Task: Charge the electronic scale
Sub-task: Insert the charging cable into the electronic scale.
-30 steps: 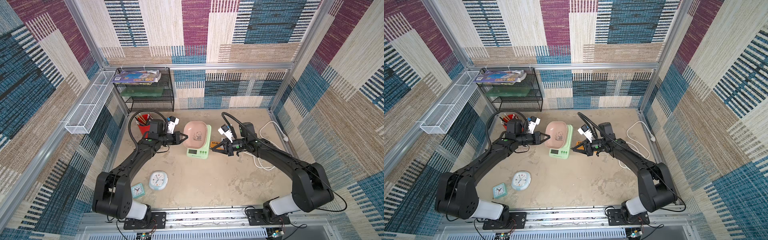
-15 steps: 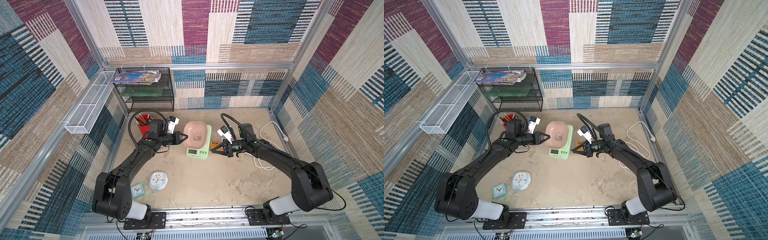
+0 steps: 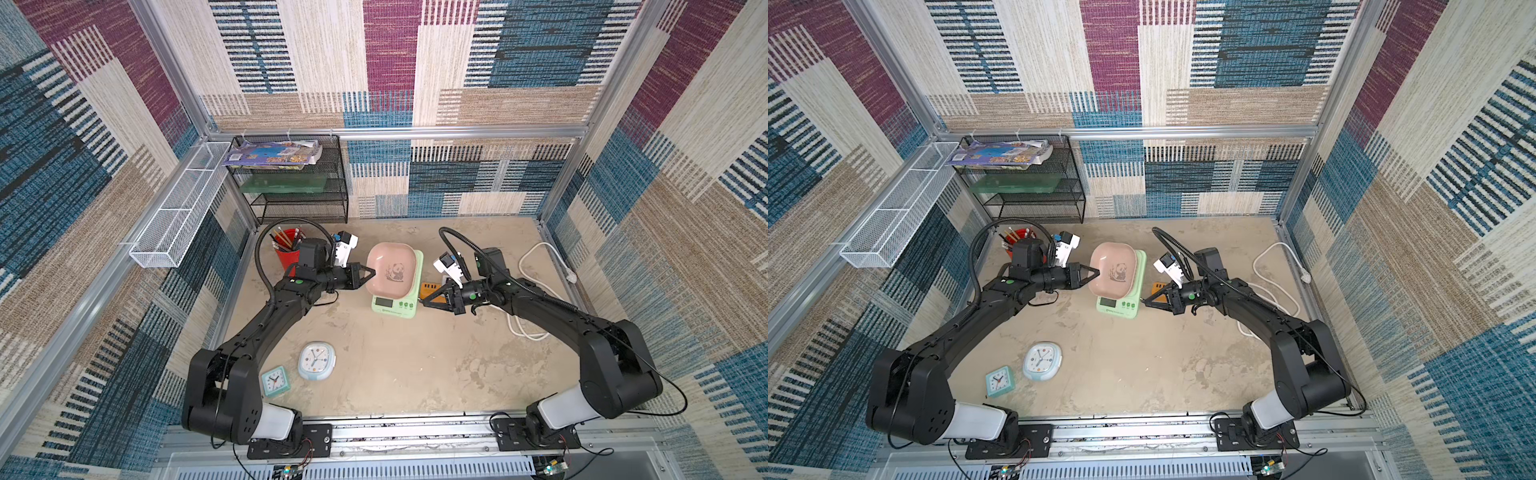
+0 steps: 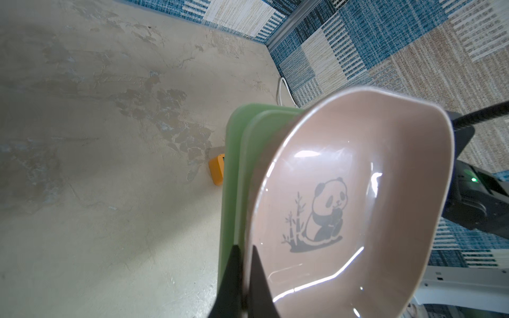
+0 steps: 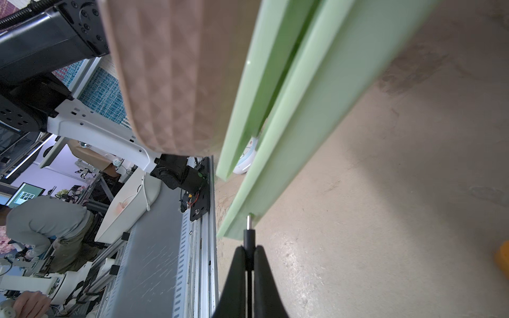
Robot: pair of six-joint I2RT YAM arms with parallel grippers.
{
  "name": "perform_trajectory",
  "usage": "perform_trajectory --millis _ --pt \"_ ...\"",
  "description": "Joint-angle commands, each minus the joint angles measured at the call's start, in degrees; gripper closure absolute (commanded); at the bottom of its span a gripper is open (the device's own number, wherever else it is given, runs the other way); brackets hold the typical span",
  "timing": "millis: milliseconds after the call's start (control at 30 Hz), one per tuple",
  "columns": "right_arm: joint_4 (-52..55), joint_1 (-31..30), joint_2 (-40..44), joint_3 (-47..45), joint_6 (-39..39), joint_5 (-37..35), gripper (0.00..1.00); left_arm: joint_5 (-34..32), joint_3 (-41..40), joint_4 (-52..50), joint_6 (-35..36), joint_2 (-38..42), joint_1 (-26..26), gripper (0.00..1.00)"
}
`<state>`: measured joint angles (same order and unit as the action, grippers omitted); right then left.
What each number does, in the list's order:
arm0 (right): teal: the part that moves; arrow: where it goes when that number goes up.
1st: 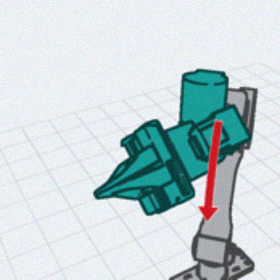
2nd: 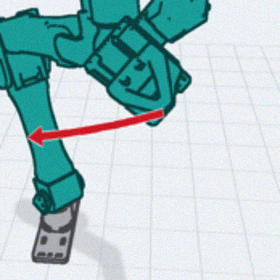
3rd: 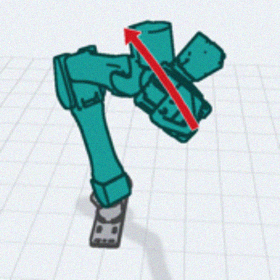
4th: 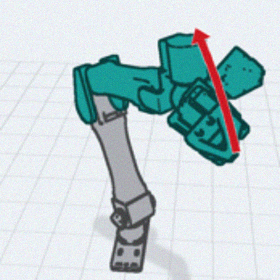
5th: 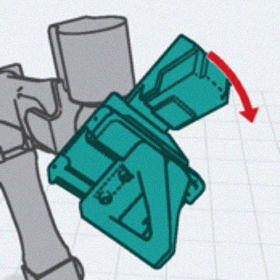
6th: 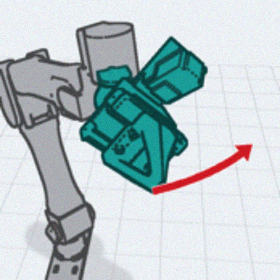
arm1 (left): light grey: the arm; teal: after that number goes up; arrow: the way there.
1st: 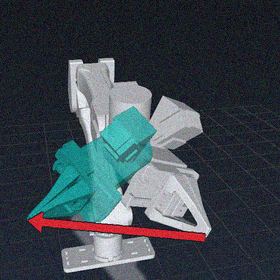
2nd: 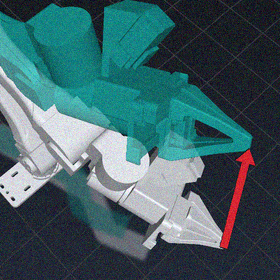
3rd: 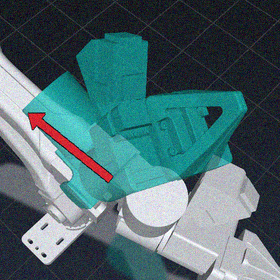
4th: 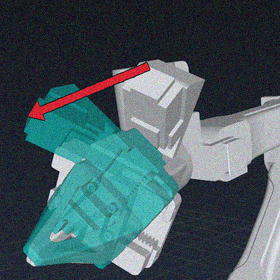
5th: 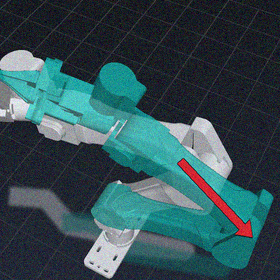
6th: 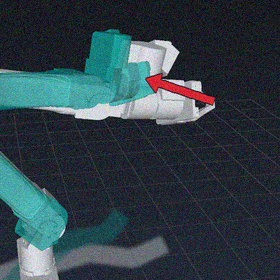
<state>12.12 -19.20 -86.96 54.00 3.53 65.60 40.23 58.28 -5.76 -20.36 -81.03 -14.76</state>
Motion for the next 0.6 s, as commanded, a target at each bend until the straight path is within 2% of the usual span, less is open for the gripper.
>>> perform_trajectory --millis 0,300,567 --pt "0.7 -0.1 -0.6 0.8 -0.5 -1.1 1.00 2.0 0.2 2.0 3.1 2.1 -1.1 1.00" --pt "1.6 -0.4 -1.4 1.8 -0.3 -1.8 1.00 -1.4 1.7 -2.9 8.8 3.4 -4.3 1.00" --pt "0.5 -1.2 -1.2 2.0 -1.7 -4.1 1.00 -6.5 3.6 -6.9 8.6 2.1 -6.2 1.00"
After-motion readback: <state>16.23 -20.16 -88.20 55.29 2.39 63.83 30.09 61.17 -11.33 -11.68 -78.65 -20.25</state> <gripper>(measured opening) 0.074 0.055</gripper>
